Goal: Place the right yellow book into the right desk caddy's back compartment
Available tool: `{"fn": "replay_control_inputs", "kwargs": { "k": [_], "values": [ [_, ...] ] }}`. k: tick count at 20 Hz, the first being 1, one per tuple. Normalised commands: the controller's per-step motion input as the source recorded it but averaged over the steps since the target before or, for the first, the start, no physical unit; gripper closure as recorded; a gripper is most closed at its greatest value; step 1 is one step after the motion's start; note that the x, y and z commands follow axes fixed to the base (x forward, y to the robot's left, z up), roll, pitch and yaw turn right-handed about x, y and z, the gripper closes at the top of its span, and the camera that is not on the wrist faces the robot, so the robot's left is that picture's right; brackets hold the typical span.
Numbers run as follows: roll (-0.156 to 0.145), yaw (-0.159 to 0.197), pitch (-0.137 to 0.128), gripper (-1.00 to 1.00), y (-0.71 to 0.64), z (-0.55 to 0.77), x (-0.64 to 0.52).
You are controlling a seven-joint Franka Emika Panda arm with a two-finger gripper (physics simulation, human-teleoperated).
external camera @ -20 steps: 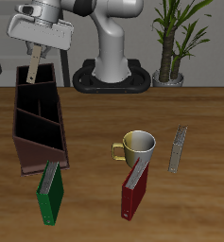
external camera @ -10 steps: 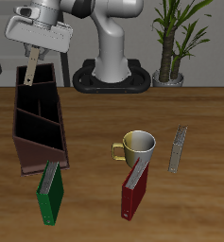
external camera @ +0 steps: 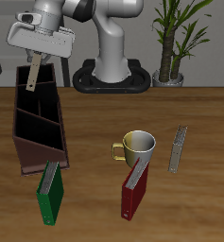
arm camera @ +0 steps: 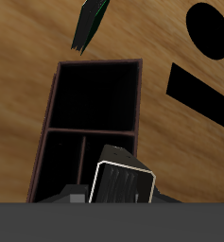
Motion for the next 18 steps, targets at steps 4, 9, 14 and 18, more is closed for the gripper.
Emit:
{"fn": "replay_control_inputs", "kwargs": {
  "k": [4, 9, 14, 18],
  "values": [
    [0.015, -0.010, 0.030, 1.00, 0.04, -0.17, 0.08],
    [0.002, -0.008, 0.016, 1.00, 0.00, -0.11, 0.02],
    [0.005, -0.023, 0.010, 1.00, -0.02, -0.16, 0.04],
    [-0.009, -0.024, 0.034, 1.00, -0.05, -0.25, 0.08]
  ]
}}
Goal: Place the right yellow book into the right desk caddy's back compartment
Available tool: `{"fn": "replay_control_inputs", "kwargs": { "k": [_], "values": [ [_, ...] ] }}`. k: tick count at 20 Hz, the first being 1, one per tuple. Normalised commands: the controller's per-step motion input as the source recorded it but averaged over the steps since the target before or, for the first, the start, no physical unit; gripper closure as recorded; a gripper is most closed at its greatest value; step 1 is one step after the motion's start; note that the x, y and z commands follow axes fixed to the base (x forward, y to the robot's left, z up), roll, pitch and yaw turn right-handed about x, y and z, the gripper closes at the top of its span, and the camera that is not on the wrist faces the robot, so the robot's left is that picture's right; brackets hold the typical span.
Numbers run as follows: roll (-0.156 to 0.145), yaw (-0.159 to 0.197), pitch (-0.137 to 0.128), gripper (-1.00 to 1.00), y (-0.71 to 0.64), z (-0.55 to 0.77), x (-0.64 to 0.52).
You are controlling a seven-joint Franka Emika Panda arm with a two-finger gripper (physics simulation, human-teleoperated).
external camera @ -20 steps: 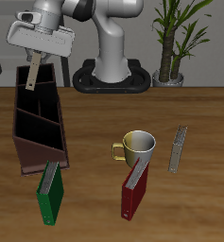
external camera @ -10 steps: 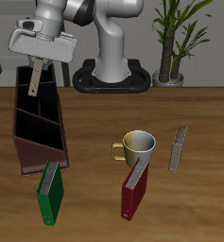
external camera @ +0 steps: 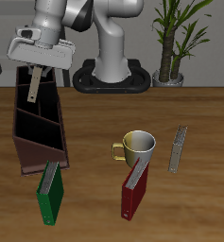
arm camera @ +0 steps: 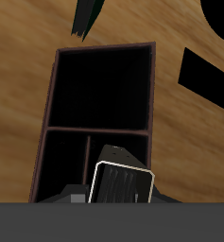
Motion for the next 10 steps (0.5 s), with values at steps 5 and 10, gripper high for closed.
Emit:
{"fn": "replay_control_inputs", "kwargs": {
  "k": [5, 10],
  "values": [
    [0.003, -0.001, 0.002, 1.00, -0.02, -0.09, 0.05],
    [-0.001, -0.012, 0.018, 1.00, -0.01, -0.15, 0.07]
  ]
}}
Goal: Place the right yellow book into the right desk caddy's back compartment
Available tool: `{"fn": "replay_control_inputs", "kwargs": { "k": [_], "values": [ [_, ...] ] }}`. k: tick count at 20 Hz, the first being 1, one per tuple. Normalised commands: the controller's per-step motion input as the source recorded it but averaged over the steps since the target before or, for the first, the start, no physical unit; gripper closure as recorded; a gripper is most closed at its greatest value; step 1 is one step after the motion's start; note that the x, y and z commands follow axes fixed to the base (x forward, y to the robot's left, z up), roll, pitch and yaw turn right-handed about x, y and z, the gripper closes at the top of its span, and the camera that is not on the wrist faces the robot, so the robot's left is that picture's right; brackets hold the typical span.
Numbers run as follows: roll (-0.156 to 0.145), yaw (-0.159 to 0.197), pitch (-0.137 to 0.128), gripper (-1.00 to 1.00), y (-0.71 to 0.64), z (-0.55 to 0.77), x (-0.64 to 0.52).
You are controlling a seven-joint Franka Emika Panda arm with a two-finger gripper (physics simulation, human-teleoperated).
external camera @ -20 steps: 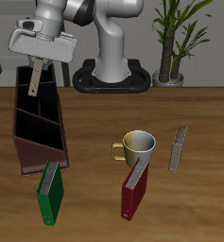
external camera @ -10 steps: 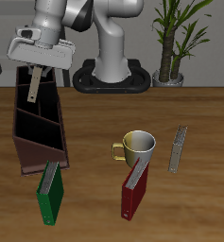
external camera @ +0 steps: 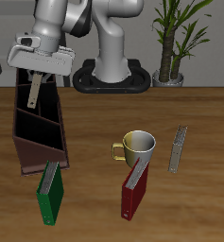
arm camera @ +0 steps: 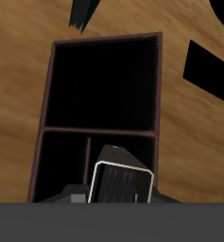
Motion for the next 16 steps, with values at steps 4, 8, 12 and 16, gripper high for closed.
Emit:
{"fn": "replay_control_inputs", "kwargs": {
  "k": [4, 8, 12, 16],
  "values": [
    [0.007, 0.001, 0.004, 1.00, 0.00, -0.06, 0.02],
    [0.001, -0.005, 0.006, 1.00, -0.02, -0.07, 0.03],
    [-0.003, -0.005, 0.012, 1.00, -0.06, -0.12, 0.03],
    [-0.005, -0.020, 0.014, 1.00, -0.06, -0.16, 0.02]
  ]
}}
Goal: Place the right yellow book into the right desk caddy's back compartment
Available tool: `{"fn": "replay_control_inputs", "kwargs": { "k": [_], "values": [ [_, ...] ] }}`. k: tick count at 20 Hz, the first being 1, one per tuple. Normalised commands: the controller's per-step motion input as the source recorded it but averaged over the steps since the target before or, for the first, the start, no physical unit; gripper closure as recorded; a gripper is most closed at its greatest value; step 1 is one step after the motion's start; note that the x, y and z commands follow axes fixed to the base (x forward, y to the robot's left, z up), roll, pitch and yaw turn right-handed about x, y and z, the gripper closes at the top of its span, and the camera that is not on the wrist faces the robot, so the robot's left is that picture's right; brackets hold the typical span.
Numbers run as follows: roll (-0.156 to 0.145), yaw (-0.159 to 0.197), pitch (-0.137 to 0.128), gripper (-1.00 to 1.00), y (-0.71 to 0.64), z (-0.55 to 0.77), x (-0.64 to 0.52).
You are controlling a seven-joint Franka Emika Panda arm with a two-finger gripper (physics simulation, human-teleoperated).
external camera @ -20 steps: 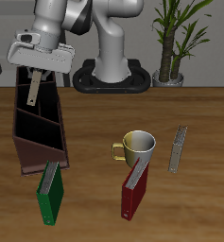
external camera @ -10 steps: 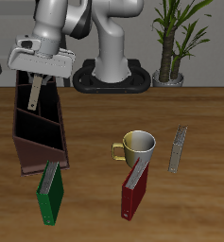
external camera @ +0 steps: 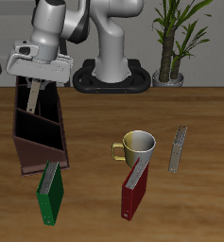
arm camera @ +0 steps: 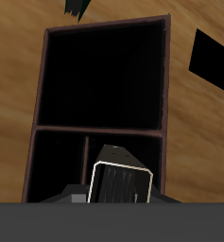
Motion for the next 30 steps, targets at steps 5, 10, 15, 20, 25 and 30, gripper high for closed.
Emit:
{"fn": "replay_control_inputs", "kwargs": {
  "k": [5, 10, 15, 20, 25, 30],
  "values": [
    [-0.009, -0.019, 0.021, 1.00, -0.05, -0.13, 0.04],
    [0.003, -0.006, 0.019, 1.00, 0.02, -0.15, 0.05],
    [0.005, -0.012, 0.013, 1.00, 0.01, -0.14, 0.07],
    [0.002, -0.008, 0.021, 1.00, -0.02, -0.17, 0.10],
    [-0.012, -0.012, 0.022, 1.00, -0.09, -0.17, 0.03],
    [-0.013, -0.009, 0.018, 1.00, -0.11, -0.17, -0.01]
  ]
}}
